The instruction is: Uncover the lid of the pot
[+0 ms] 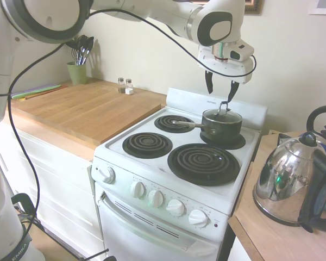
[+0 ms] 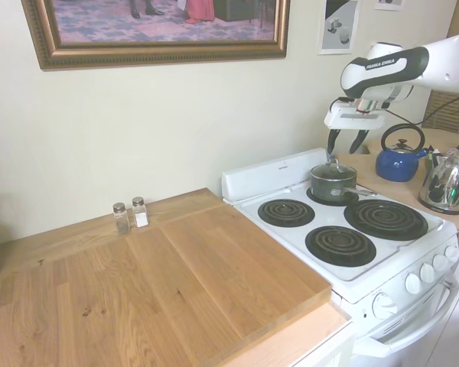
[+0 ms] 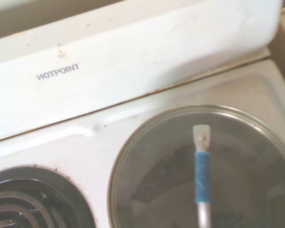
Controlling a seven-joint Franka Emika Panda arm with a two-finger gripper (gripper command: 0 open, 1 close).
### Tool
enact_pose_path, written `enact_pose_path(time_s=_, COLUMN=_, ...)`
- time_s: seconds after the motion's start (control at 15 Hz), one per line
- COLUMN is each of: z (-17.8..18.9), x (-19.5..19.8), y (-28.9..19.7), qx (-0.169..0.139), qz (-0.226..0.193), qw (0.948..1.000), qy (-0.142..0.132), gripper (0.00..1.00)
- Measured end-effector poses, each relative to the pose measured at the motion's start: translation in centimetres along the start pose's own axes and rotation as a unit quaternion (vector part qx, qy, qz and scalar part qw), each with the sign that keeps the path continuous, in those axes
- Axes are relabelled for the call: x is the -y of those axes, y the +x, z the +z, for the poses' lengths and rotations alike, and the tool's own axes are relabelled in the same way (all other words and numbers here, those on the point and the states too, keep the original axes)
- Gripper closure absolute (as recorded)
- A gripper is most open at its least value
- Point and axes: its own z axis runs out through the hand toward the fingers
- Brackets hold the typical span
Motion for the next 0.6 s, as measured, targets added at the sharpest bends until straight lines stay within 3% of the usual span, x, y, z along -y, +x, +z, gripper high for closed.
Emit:
enact_pose_path(time_s=0.27, z=2.1, x=1.1, y=1.0, qx=0.023, qz=-0.007, qw=0.9997, qy=-0.007, gripper=1.0)
enact_pose_path(time_s=0.6, z=2.2, x=1.0, y=2.0, qx=0.03, qz=-0.004, qw=0.9995, qy=-0.013, gripper=1.0)
